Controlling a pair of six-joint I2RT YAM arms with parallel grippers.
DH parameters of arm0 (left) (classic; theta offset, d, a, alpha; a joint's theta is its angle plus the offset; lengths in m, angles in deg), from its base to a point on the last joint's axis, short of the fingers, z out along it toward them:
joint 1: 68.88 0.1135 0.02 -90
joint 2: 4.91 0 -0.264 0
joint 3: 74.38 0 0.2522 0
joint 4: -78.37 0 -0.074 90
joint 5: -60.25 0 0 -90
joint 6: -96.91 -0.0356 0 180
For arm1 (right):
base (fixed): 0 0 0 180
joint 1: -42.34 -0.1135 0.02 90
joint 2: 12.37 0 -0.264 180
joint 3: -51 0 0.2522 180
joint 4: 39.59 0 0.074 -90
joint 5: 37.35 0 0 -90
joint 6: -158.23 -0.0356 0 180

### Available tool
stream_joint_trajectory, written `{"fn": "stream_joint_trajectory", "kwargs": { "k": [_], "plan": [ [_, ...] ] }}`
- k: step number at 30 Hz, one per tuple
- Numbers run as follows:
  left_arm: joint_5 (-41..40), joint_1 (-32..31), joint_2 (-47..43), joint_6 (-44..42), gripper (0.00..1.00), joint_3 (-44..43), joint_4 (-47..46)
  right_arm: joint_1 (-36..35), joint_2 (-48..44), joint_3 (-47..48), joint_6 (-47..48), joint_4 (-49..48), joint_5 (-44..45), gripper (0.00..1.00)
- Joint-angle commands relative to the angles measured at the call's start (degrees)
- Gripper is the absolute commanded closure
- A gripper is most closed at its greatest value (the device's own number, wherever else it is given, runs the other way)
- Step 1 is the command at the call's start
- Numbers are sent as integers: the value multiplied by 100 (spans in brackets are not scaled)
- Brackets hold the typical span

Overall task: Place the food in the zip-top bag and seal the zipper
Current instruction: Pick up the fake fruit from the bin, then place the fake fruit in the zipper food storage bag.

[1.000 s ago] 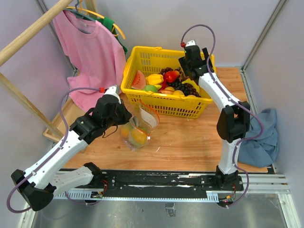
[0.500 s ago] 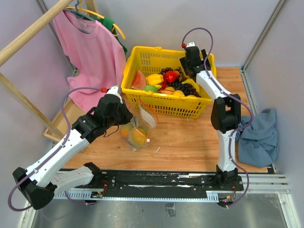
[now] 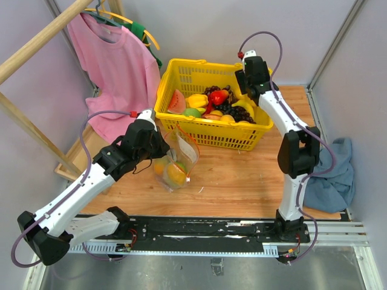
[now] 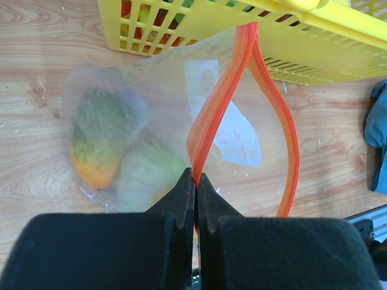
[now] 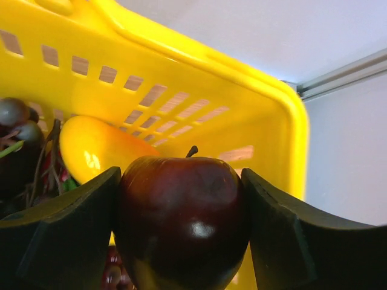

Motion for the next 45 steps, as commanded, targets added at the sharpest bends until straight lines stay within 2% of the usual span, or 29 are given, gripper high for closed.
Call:
{"fn": "stream_joint_trajectory", "kwargs": {
  "k": [1, 11, 17, 22, 31, 35, 41, 45],
  "plan": [
    [-3, 38, 16, -75, 100, -4, -224, -104, -852, -320, -275, 93, -220, 59],
    [-7, 38, 2, -51, 100, -79, -202, -787, -2581, -1520, -1013, 181, -1331, 62],
    [24, 38, -47, 4, 100, -119, -164, -1676, -3569, -2312, -1313, -94, -1770, 62],
    [3, 38, -72, 43, 100, -173, -101, -2448, -4004, -2777, -1479, -541, -2168, 62],
    [13, 38, -211, 85, 100, -129, -90, -3353, -4068, -3719, -1873, -1757, -3297, 61],
    [51, 38, -286, 127, 100, -44, -144, -3455, -4040, -4234, -2246, -2569, -3737, 61],
    [67, 38, -294, 119, 100, 24, -174, -3607, -3787, -4494, -2370, -3105, -3824, 60],
    [93, 38, -294, 128, 100, 51, -205, -3700, -3617, -4604, -2348, -3283, -3775, 52]
  ]
}}
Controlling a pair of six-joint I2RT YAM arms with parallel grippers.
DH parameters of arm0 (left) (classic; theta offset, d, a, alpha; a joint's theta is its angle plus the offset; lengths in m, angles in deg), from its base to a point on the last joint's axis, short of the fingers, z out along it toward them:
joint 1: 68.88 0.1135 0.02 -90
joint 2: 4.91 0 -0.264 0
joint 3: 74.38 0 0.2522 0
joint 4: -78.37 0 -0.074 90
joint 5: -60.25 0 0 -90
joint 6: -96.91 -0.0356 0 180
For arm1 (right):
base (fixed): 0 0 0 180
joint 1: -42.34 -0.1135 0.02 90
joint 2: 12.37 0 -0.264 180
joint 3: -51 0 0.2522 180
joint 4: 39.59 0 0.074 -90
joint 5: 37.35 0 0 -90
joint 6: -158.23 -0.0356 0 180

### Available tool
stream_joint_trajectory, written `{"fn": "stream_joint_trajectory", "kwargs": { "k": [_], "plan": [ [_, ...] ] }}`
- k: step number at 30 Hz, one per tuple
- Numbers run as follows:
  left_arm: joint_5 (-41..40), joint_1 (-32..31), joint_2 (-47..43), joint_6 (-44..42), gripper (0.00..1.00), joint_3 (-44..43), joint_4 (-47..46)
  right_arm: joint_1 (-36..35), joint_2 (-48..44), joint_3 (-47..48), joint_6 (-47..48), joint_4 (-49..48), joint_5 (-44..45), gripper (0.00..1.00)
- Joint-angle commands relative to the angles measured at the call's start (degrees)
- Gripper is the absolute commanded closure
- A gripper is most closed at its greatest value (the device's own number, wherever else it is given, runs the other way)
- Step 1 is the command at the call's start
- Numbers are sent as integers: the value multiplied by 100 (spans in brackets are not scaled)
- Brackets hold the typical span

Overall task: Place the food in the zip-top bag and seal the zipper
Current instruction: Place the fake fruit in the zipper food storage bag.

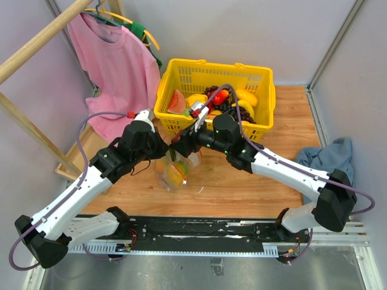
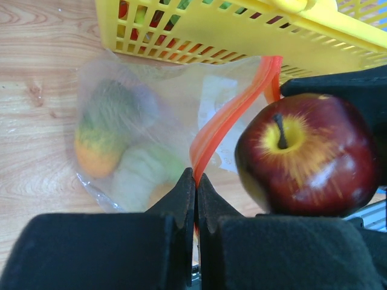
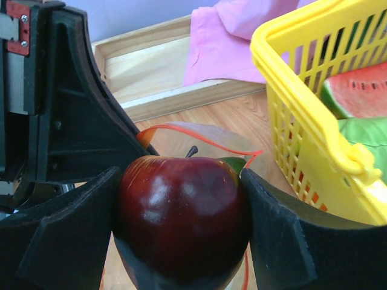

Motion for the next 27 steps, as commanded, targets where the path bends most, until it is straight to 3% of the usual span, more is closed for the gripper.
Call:
{"fn": "stream_joint_trajectory", "kwargs": {
  "k": [1, 13, 17, 22, 27],
  "plan": [
    [68, 38, -99, 58, 100, 24, -220, -166, 145, -161, -97, -636, -58, 50],
    [140, 38, -90, 91, 100, 106, -292, -195, 369, -222, -140, -841, 61, 16],
    [140, 38, -82, 93, 100, 127, -314, -198, 333, -245, -136, -830, 109, 8],
    [167, 38, -89, 119, 100, 167, -329, -195, 226, -152, -132, -570, 272, 6],
    [159, 38, -116, 128, 100, 224, -369, -193, -23, 94, -144, 339, 845, 10]
  ]
}}
